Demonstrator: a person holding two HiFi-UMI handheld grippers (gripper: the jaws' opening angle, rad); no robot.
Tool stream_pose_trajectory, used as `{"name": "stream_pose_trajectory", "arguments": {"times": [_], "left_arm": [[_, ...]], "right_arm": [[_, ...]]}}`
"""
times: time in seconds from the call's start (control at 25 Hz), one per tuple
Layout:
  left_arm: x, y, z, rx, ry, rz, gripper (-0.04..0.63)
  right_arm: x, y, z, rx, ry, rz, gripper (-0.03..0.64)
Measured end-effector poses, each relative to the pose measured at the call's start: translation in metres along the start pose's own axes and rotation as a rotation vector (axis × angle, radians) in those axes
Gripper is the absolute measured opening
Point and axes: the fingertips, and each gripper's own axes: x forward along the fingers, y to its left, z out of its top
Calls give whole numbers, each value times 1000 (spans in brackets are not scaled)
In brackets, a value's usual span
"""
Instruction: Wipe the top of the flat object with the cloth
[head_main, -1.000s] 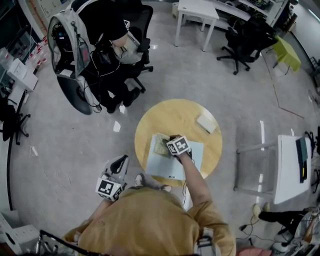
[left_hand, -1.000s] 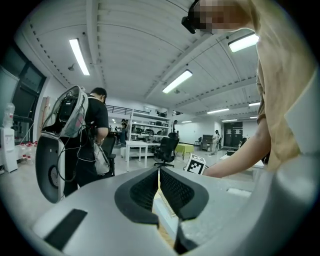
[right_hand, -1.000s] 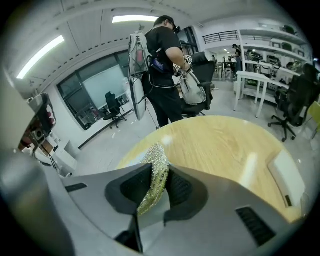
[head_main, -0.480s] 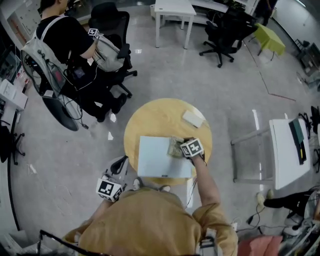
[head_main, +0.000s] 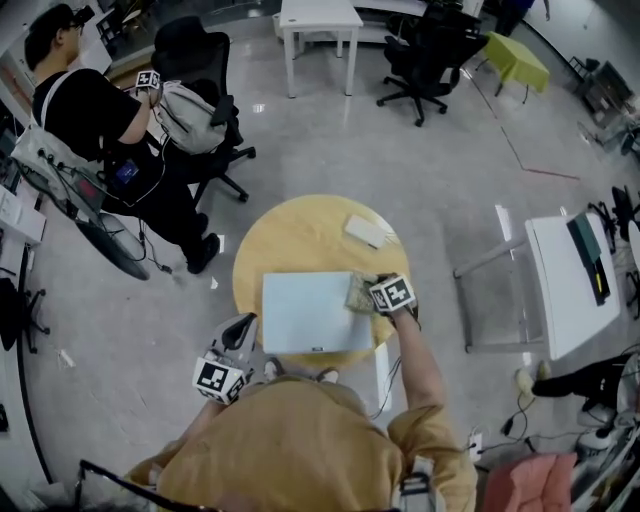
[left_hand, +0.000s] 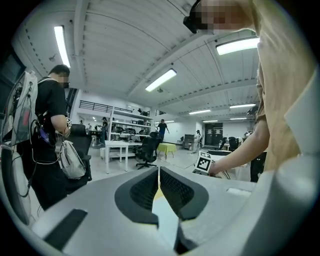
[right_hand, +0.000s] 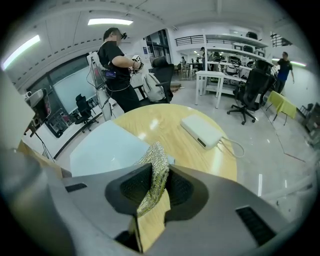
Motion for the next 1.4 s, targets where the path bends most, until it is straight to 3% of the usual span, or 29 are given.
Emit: {"name": "stream_pose_trajectory", "arguments": {"times": [0.4,0.64,0.96,1.16,1.4], "left_arm": [[12,-9,13,4,-16,-40,14],[17,-13,16,5,-32,-71,14],[20,-7,16,0,-43,-106,14],[18,-2,23,6,-54,-125,14],[12,2,28,34,-70,-144,14]], "right_arm": [[-38,-24,-4,2,-33,-81,71],[-75,-35,-8,71,-76,-146,67],[-92,-24,-32,28,-45,-242,64],[-121,-1,5,40,-191,-272,65],[-160,53,74,-51,-382,-308,64]]}}
